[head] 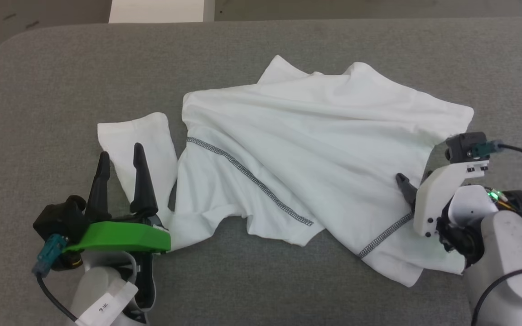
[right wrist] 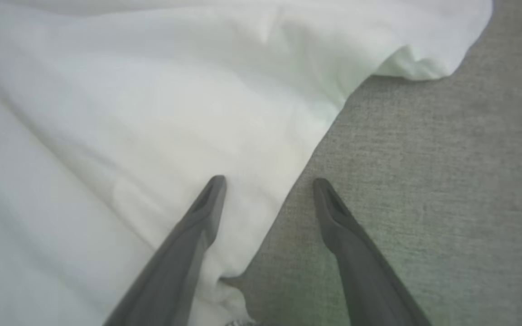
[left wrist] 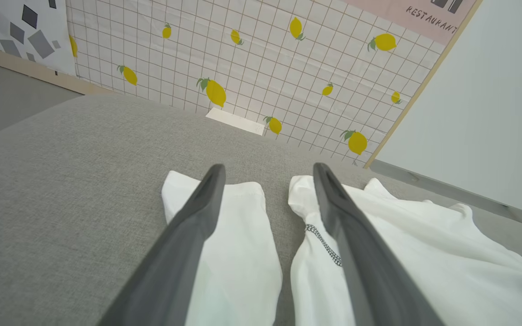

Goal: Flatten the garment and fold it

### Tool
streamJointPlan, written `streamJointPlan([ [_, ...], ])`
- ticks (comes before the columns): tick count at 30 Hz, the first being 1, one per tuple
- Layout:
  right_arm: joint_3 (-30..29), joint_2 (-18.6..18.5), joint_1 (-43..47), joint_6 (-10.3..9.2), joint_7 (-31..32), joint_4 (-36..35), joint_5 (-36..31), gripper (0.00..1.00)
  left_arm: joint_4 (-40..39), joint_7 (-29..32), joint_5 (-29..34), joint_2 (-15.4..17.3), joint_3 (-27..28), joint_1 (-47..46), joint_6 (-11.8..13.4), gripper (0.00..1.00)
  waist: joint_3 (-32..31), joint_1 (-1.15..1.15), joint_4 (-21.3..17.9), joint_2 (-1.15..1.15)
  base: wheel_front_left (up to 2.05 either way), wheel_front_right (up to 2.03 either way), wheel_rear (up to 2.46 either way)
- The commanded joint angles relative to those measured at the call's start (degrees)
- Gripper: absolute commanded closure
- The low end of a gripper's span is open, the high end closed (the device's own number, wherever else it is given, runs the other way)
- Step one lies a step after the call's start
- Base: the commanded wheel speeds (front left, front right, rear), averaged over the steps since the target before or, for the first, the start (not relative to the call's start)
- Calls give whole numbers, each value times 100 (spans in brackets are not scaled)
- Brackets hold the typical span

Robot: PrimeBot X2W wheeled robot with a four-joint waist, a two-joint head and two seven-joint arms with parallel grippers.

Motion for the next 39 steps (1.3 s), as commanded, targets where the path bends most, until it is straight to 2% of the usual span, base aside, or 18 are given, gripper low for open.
streamJointPlan([
  [1,-9,-67,-111,-9,310,124,-61,0,-25,-20,-39,-10,-14,-94,24,0,182,0,210,0,0,0,0],
  [2,1,-133,-148,-9,587,180,-128,57,-28,-20,-62,-10,-34,-105,27,0,205,0,255,0,0,0,0],
  [3,31,-205,-187,-9,793,179,-170,83,-29,-20,-77,-10,-51,-110,32,0,224,0,291,0,0,0,0],
  [4,17,-257,-229,-9,881,138,-174,100,-29,-20,-92,-10,-64,-117,37,0,245,0,320,0,0,0,0],
  [6,-83,-403,-342,-9,911,6,-221,100,-27,-20,-120,-10,-88,-139,41,0,284,0,377,0,0,0,0],
  [12,-527,-887,-921,-9,493,-225,-619,100,-8,-20,-196,-10,-184,-224,39,0,410,0,562,0,0,0,0],
  [19,-664,-1364,-2021,-9,-332,0,-1188,100,-28,-20,-279,-10,-333,-372,63,0,689,0,814,0,0,0,0],
  [27,-621,-1542,-3047,-9,-1207,555,-1664,100,-89,-20,-353,-10,-441,-525,86,0,1013,0,1065,0,0,0,0],
  [32,-510,-1467,-3264,-9,-1126,1113,-1653,100,-94,-20,-350,-10,-425,-577,81,0,1095,0,1077,0,0,0,0],
  [33,-468,-1435,-3253,-9,-1068,1217,-1609,95,-90,-20,-346,-10,-415,-582,82,0,1095,0,1057,0,0,0,0],
  [34,-417,-1421,-3236,-9,-1047,1294,-1546,69,-84,-20,-341,-10,-407,-584,83,0,1088,0,1037,0,0,0,0],
  [35,-395,-1402,-3196,-9,-1033,1377,-1441,7,-68,-20,-335,-10,-402,-583,76,0,1064,0,1009,0,0,0,0],
  [36,-383,-1392,-3149,-9,-1033,1411,-1372,0,-53,-20,-330,-10,-397,-578,70,0,1039,0,986,0,0,0,0],
  [39,-369,-1379,-2860,-9,-1164,1388,-1108,0,-6,-20,-308,-10,-346,-540,55,0,879,0,889,0,0,0,0],
])
